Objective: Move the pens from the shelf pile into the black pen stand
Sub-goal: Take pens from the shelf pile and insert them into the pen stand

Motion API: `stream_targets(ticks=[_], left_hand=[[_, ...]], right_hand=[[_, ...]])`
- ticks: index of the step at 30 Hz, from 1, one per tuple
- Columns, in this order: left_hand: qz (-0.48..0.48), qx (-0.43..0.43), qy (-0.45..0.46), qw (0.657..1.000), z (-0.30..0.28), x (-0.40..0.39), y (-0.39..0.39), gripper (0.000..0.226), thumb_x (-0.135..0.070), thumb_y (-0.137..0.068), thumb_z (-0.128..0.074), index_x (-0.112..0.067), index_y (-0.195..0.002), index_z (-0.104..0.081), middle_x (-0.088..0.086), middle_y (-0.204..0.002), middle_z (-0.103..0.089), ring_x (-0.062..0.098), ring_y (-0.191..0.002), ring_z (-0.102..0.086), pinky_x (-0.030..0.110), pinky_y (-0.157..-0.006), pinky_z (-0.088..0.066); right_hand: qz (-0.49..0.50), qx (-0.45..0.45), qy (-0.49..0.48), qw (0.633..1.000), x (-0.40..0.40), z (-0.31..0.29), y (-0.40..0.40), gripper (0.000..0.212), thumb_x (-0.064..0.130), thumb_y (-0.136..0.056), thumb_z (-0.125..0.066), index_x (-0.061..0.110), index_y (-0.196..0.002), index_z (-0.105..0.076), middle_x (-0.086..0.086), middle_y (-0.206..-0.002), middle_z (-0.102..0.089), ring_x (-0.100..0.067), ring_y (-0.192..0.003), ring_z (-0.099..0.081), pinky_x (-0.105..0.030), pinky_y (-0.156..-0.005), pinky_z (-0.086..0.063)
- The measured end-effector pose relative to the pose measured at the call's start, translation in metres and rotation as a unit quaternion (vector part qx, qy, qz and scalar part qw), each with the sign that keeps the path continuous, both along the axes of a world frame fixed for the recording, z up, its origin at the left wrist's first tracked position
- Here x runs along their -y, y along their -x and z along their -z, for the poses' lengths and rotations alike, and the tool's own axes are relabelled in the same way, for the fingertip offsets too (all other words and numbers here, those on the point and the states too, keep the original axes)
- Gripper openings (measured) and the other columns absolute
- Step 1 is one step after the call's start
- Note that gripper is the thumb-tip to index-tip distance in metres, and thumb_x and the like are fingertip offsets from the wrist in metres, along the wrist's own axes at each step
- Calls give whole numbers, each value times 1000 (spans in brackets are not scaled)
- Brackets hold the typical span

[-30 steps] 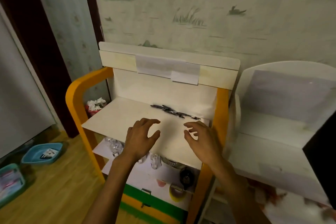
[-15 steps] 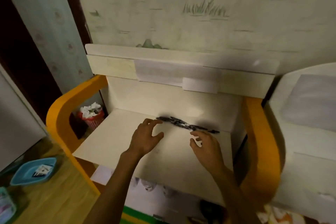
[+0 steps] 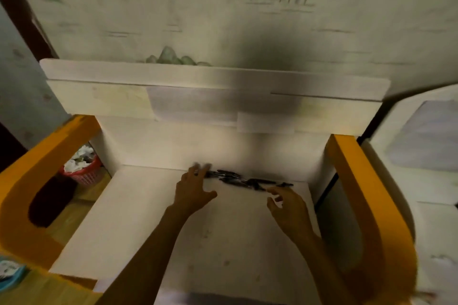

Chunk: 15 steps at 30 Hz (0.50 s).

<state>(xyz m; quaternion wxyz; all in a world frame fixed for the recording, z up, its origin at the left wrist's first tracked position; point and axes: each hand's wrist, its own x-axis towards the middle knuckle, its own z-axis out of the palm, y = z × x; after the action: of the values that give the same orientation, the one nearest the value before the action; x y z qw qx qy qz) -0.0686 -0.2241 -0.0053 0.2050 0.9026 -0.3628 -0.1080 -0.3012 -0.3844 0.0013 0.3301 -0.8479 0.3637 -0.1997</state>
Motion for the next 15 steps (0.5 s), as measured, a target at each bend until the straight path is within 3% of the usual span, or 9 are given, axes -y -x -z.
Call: stream_targets(ticks=[8, 15], left_hand=[[31, 13, -5, 999, 37, 25, -12, 92, -61, -70, -68, -32, -150, -32, 5, -146, -31, 32, -133, -29, 41, -112, -32], [63, 48, -7, 997, 42, 28, -22, 94, -66, -66, -62, -40, -150, -29, -1, -144, -33, 28, -128, -32, 43, -107, -33]], right_hand=[[52, -28, -2, 998, 30, 12, -3, 36, 23, -90, -66, 19, -126, -63, -1, -126, -60, -14, -98, -60, -25, -82, -46], [60, -37, 0, 998, 39, 19, -10, 33, 21, -89, -67, 20, -122, -65, -3, -125, -61, -16, -94, -62, -23, -77, -45]])
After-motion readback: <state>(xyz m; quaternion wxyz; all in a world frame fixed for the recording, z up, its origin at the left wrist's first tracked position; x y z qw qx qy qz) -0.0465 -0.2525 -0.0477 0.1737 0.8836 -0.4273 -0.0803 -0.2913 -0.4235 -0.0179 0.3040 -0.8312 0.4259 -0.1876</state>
